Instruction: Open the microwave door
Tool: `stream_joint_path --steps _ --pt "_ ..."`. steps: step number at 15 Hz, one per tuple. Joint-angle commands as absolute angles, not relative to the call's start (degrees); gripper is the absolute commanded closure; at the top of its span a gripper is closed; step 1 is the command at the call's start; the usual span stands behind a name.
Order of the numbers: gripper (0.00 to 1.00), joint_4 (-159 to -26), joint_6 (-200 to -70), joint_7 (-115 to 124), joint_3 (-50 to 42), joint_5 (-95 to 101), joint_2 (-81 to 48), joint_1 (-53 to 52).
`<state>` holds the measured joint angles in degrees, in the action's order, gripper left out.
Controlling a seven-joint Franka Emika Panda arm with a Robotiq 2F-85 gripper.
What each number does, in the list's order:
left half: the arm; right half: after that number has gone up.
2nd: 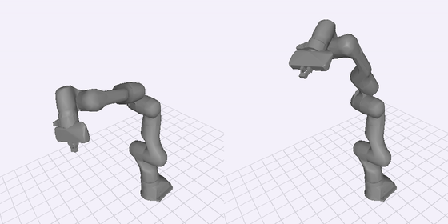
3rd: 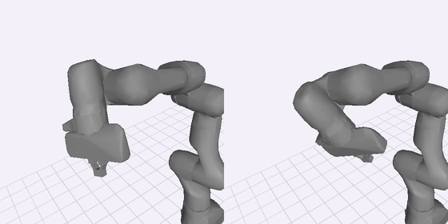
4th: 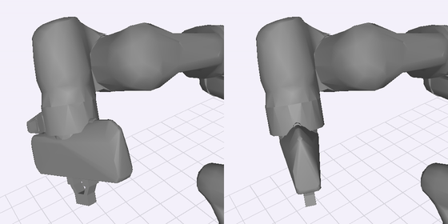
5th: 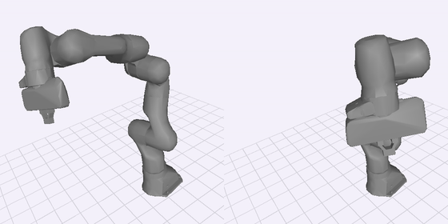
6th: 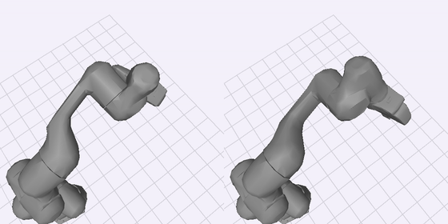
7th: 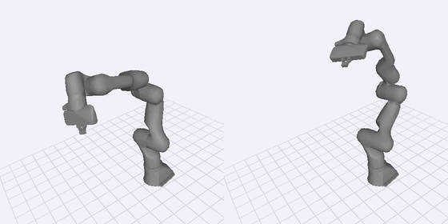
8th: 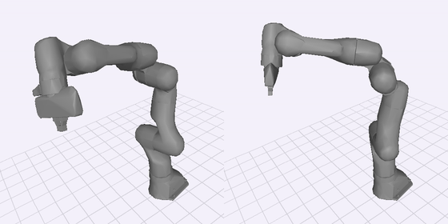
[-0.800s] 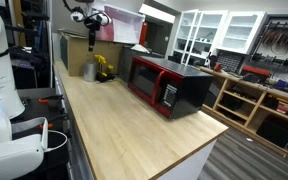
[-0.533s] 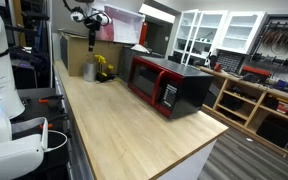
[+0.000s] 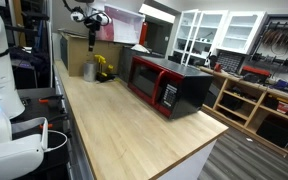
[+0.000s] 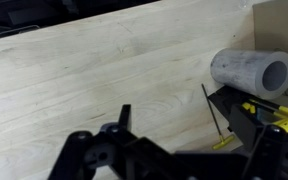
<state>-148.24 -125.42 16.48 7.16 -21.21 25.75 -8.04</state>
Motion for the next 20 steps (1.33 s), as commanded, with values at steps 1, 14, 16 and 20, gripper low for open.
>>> stream_joint_path --steps 1,14,16,20 --pt "0.0 -149.2 -126.1 16.7 7.5 -21.1 26.4 -7.5" --pt "0.0 -149.1 -135.8 6.3 0.2 -2.7 21.0 3.3" --pt "0.0 -146.7 -138.7 2.5 -1.6 -0.3 17.1 4.1" --pt "0.0 -140.1 -144.5 -4.5 -4.7 1.9 7.5 4.6"
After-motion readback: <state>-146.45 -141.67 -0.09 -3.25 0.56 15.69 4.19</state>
